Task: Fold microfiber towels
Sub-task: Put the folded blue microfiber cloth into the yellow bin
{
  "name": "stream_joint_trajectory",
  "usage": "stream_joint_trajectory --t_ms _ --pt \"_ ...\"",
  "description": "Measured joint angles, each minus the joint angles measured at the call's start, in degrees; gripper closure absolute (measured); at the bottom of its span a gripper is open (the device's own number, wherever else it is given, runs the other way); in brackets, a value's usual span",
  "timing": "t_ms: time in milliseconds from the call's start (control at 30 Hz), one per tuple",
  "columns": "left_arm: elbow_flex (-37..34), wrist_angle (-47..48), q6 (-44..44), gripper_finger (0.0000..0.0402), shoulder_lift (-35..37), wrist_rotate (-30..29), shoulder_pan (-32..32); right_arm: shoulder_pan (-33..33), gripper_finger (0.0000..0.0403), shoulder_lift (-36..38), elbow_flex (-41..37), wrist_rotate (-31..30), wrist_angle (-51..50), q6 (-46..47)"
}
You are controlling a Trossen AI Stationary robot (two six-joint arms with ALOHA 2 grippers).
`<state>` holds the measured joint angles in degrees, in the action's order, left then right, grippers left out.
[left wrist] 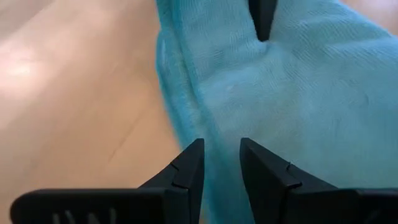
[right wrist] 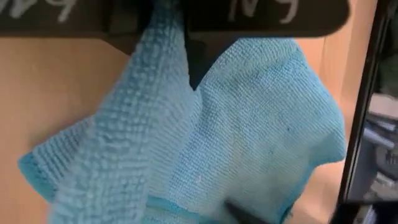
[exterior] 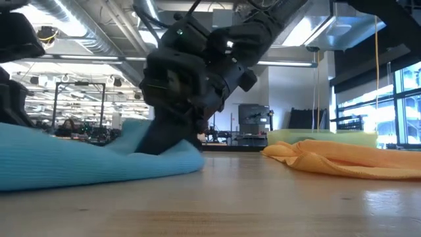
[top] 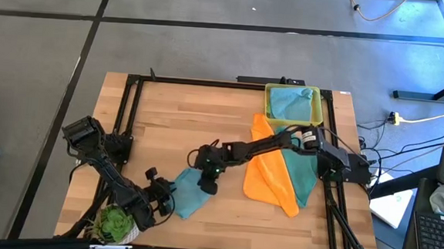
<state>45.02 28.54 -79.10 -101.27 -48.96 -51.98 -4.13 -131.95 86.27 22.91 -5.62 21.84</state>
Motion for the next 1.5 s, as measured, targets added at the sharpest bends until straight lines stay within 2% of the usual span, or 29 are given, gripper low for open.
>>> stream_joint_trajectory --t_ms 133,267,367,433,567,600,700,767,1033,1233,1400,1500 --pt "3.00 3.36 0.73 0.0305 0.02 -3.18 -0.41 3.35 0.0395 2.78 2.99 -2.01 -13.55 -6.40" --pt "5.90 5.03 4.09 0.0305 0.04 -7.08 -0.75 7.03 0.0396 4.57 9.72 -14.85 -35.92 -15.52" --pt "6.49 5.29 4.89 0.0305 0.09 -7.62 -0.71 10.00 0.0396 5.56 13.36 -23.68 -49.04 -20.49" --pt "6.49 5.35 4.77 0.0305 0.09 -7.50 -0.68 12.46 0.0396 6.09 13.75 -26.04 -53.77 -23.92" --pt "6.49 5.20 4.11 0.0305 0.09 -7.45 -0.73 18.04 0.0396 6.39 11.29 -27.71 -55.50 -25.42" --pt "6.49 5.13 3.65 0.0305 0.09 -7.47 -0.81 19.26 0.0396 6.39 11.18 -31.06 -56.56 -24.87" --pt "6.49 5.13 2.90 0.0305 0.09 -7.42 -0.92 21.95 0.0396 6.63 11.15 -47.30 -62.47 -23.36" --pt "6.49 5.23 2.86 0.0305 0.08 -7.45 -0.92 23.57 0.0396 6.74 11.15 -52.63 -64.64 -23.14" --pt "6.49 5.39 2.76 0.0305 0.09 -7.49 -0.90 31.50 0.0392 8.31 11.16 -53.86 -68.46 -20.84" --pt "6.49 5.33 2.71 0.0305 0.09 -7.42 -1.01 36.63 0.0393 13.59 11.07 -52.18 -68.05 -20.45" --pt "6.49 5.32 2.73 0.0305 0.07 -7.38 -1.03 38.16 0.0392 19.88 10.98 -51.22 -67.61 -19.41" --pt "6.49 5.39 2.75 0.0305 0.07 -7.38 -0.92 38.60 0.0393 21.69 10.96 -47.20 -64.68 -19.09"
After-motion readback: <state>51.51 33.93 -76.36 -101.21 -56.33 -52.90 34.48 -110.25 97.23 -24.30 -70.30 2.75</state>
